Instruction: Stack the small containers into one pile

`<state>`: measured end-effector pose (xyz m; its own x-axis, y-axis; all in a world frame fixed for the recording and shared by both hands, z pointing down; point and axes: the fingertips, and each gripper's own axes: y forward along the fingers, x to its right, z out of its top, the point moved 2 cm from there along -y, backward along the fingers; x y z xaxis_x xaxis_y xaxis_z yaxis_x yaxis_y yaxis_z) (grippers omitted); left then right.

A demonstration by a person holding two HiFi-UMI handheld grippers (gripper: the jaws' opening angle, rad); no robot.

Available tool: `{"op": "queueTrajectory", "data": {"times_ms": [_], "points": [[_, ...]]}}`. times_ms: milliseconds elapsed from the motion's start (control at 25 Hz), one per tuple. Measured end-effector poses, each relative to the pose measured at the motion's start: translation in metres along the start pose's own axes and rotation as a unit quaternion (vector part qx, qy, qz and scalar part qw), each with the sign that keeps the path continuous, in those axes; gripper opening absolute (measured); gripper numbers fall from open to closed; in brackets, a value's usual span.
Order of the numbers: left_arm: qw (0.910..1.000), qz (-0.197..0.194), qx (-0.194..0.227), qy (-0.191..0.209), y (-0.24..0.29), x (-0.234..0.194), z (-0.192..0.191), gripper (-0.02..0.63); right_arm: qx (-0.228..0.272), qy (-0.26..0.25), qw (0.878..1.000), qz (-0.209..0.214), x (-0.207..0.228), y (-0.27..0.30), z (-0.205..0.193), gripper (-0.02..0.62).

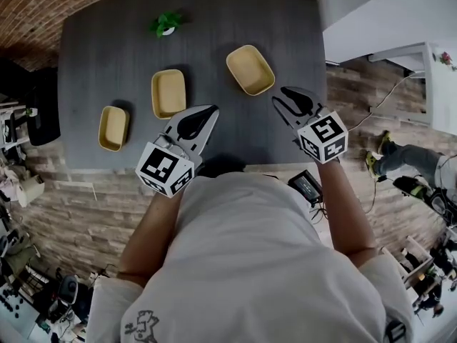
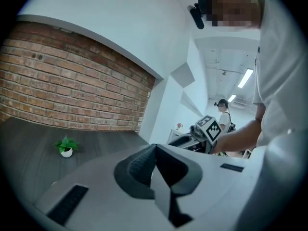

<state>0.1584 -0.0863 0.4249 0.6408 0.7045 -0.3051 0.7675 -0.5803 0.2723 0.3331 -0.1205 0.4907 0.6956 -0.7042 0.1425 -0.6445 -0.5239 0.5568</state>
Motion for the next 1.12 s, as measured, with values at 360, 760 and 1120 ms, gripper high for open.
{"op": "queueTrajectory", "data": {"times_ms": [360, 760, 1120], "points": [[0.9997, -0.005, -0.025, 0.004, 0.022, -0.034, -0.014, 0.011, -0.052, 0.002, 0.999, 0.005, 0.027, 0.046, -0.011, 0.13], [0.9984, -0.021, -0.053, 0.0, 0.047, -0.067, -0.033, 0.011, -0.109, 0.03, 0.994, -0.001, 0.063, 0.095, -0.031, 0.129], [0.9973, -0.024, -0.069, -0.006, 0.064, -0.086, -0.049, 0.011, -0.156, 0.047, 0.987, -0.009, 0.092, 0.131, -0.053, 0.126]]}}
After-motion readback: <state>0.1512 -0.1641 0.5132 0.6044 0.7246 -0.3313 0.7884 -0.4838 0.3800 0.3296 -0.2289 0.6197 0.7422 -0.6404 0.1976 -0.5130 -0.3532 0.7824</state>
